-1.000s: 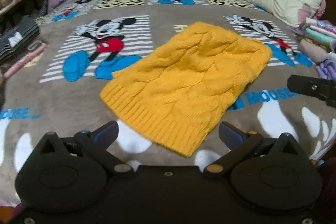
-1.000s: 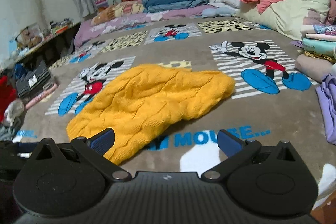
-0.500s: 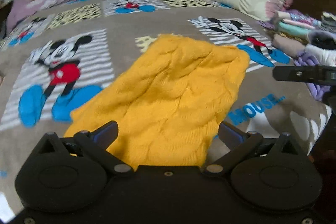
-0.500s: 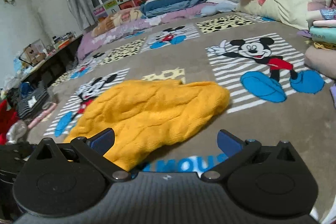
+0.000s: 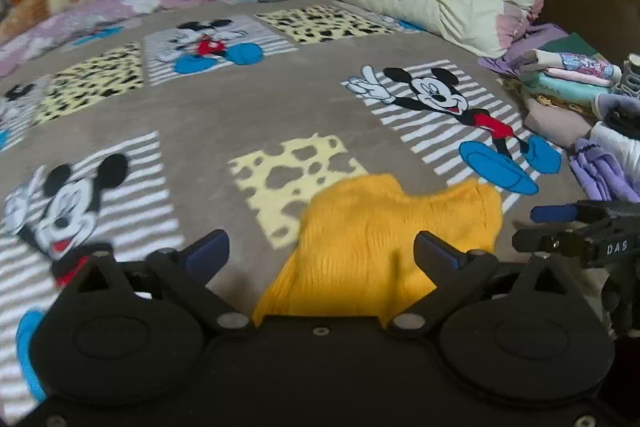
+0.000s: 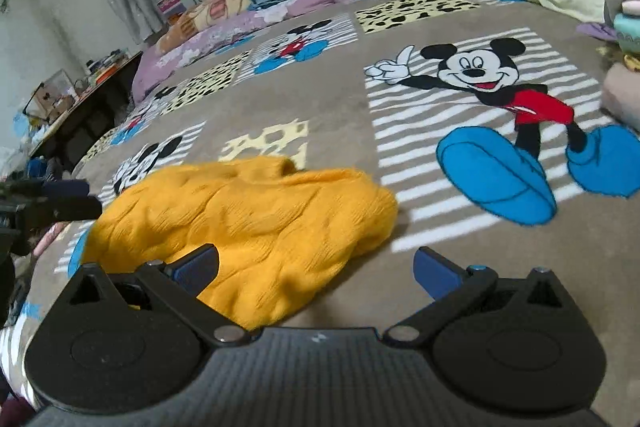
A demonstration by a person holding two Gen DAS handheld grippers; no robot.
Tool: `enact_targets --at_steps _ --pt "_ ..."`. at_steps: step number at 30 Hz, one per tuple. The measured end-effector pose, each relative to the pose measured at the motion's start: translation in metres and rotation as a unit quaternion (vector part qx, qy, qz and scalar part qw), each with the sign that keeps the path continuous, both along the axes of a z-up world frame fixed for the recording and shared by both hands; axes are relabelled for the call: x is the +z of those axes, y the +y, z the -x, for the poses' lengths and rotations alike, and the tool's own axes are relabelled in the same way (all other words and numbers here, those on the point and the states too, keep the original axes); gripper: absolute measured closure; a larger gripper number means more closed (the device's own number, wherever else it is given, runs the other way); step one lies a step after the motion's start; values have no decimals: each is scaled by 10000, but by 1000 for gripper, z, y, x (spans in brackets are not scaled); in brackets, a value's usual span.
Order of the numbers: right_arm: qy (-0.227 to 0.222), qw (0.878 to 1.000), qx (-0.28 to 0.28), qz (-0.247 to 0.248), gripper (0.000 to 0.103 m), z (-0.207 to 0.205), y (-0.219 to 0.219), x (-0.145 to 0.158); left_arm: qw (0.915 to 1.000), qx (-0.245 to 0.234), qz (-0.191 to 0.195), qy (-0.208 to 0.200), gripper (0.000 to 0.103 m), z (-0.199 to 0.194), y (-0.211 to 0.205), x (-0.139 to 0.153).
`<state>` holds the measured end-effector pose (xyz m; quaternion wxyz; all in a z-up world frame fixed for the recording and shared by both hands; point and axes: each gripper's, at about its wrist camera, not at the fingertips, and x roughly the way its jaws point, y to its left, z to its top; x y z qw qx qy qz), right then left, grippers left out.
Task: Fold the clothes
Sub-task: 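Lower both grippers onto the yellow sweater and grasp its collar edge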
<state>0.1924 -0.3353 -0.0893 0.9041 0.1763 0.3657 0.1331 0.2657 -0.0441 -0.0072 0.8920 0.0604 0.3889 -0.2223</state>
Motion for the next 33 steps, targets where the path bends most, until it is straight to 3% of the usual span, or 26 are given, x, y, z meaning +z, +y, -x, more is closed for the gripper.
enact_targets --at_steps 8,12,17,21,24,25,28,30,31,33 --pt "137 9992 -264 -259 0 -32 -14 -16 9974 -614 -157 344 4 -70 -27 -14" --pt "221 9980 -405 -422 1 -44 -21 -26 9938 -815 -78 757 4 -100 -36 -29" --pt "385 9955 -411 -764 5 -53 -29 -42 9844 -1301 -126 1174 4 -123 -50 -46" --pt "410 9947 -449 -830 5 -59 -30 -48 9723 -1700 -260 1580 6 -135 -63 -65" --pt "440 9961 -281 -710 2 -66 -25 -49 9623 -1992 -254 1832 25 -141 -69 -75" --pt "432 9965 -212 -678 2 -68 -23 -48 9599 -2049 -195 1905 37 -142 -70 -76" --pt "466 9963 -79 -716 5 -73 -23 -48 9555 -2194 -175 1962 48 -142 -72 -76" --pt "493 9953 91 -827 27 -75 -22 -46 9547 -2288 -205 1894 58 -138 -73 -73" --pt "496 9947 160 -889 47 -75 -21 -44 9554 -2299 -198 1842 65 -137 -73 -70" --pt "433 9953 250 -823 50 -73 -15 -39 9590 -2303 -173 1643 72 -131 -69 -60"
